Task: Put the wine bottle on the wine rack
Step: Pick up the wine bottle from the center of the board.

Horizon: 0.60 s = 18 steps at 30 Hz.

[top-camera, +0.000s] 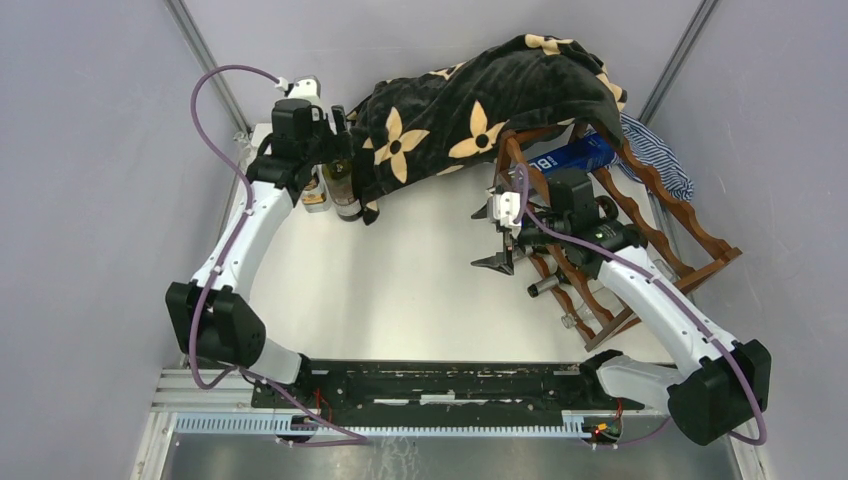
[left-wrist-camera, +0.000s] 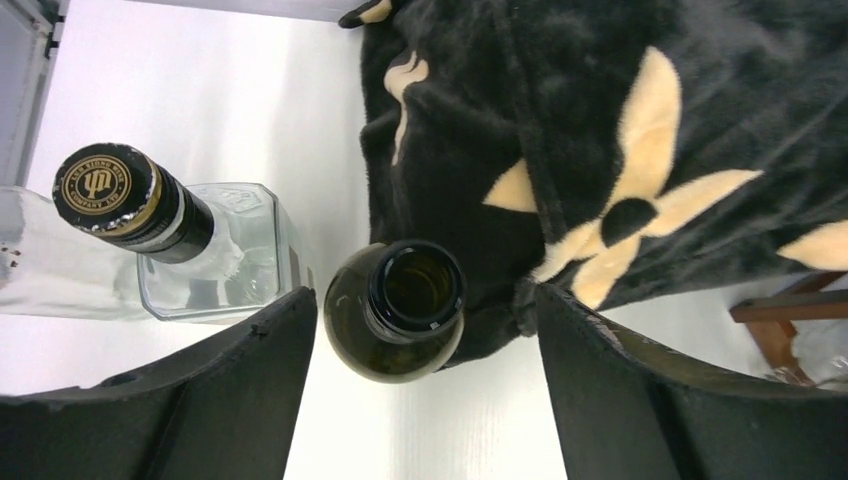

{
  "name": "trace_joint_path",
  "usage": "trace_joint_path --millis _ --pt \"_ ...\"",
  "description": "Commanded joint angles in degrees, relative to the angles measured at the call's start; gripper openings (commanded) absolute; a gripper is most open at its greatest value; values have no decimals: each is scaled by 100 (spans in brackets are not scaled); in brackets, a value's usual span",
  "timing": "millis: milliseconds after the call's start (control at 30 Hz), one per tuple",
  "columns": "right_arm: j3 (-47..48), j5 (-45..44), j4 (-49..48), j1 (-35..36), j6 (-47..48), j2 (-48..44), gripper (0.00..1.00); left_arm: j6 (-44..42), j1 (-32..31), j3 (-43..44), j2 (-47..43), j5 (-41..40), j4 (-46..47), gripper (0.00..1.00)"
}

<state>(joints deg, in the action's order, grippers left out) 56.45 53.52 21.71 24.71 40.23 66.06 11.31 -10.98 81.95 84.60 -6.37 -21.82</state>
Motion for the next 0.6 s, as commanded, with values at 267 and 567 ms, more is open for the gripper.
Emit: trace_joint_path --millis 267,567 --pt "-266 -167 -471 31 -202 -140 98 -38 16 671 518 -573 -31 64" --pt "-267 -133 -389 31 -187 -162 98 -233 8 786 589 -432 -265 3"
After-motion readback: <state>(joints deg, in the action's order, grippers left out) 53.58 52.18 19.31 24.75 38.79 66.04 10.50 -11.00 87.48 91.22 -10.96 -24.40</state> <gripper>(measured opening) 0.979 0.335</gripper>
